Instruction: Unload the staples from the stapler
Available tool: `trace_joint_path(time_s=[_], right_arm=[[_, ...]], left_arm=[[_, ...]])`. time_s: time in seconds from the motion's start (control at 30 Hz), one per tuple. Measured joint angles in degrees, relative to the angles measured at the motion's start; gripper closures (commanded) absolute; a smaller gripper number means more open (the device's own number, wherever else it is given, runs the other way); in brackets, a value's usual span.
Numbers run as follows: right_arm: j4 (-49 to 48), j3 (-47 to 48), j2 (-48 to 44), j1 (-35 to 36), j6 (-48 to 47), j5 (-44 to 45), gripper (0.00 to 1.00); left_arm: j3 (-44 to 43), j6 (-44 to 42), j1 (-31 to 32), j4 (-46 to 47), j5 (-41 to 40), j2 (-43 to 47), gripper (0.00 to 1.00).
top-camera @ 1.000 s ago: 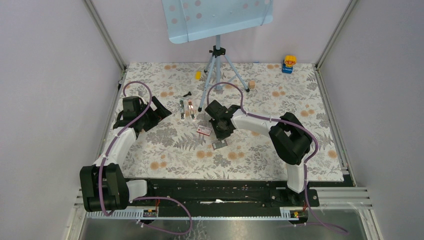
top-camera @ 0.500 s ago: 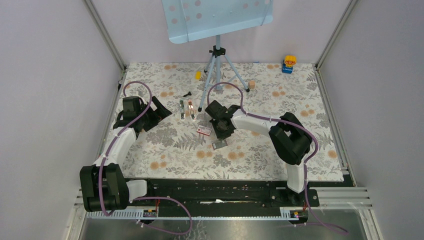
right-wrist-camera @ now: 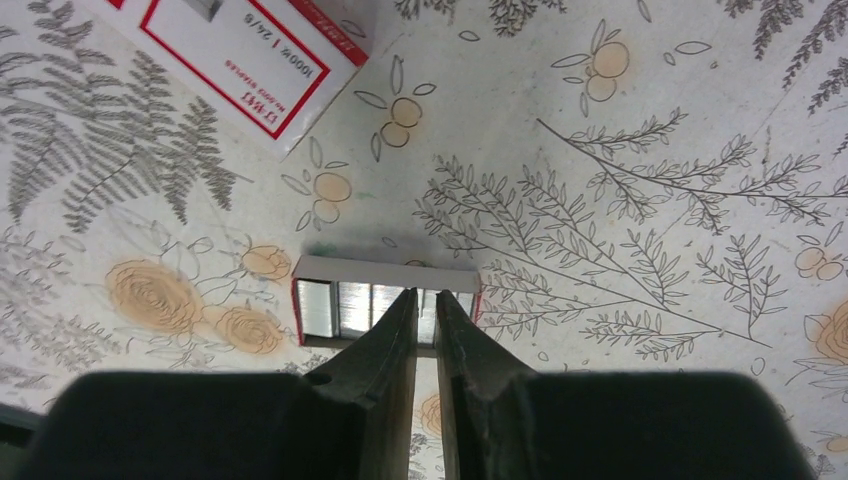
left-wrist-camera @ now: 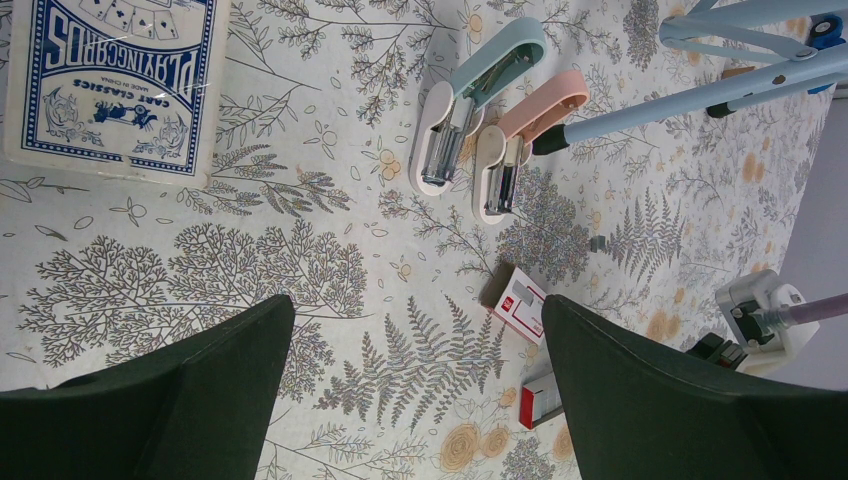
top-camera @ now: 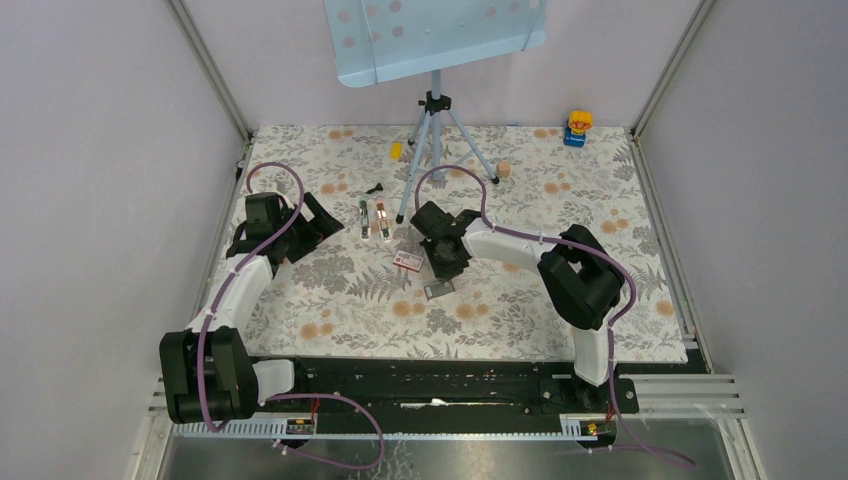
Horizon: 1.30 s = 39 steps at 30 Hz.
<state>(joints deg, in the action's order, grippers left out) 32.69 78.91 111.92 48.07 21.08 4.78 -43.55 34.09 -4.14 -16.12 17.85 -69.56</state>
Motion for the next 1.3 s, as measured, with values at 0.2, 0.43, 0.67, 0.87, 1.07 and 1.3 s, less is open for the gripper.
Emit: trace_joint_path(time_s=[0.2,0.43,0.67,0.87,1.07,1.3], right_arm=[[-1.2,0.0,-2.2,0.0,-0.1,-1.9,0.74],[-3.5,1.5,-3.5,-1.5,-0.7,-0.9,0.65],[-6.2,1.5,-3.6,-9.1,1.1,0.7,0.52],[-6.1,3.9,-2.4,-9.9,3.2,2.3,0.47],[-6.1,10.4,2.4,-9.7,2.5,2.3,0.42],[-3.3,16.1,9.7,-9.8,-1.1,2.2,0.43]], left_arm=[[0.0,0.0,0.0,0.0,0.0,0.0,0.01],[0.0,0.0,-0.1,0.1,0.0,0.0,0.01],[0.0,0.0,-0.4,0.1,0.0,0.0,0.01],[0.0,0.0,-0.6,0.2,0.0,0.0,0.01],[0.0,0.0,-0.6,0.2,0.0,0.0,0.01],[0.0,0.0,-0.7,0.3,0.0,0.0,0.01]])
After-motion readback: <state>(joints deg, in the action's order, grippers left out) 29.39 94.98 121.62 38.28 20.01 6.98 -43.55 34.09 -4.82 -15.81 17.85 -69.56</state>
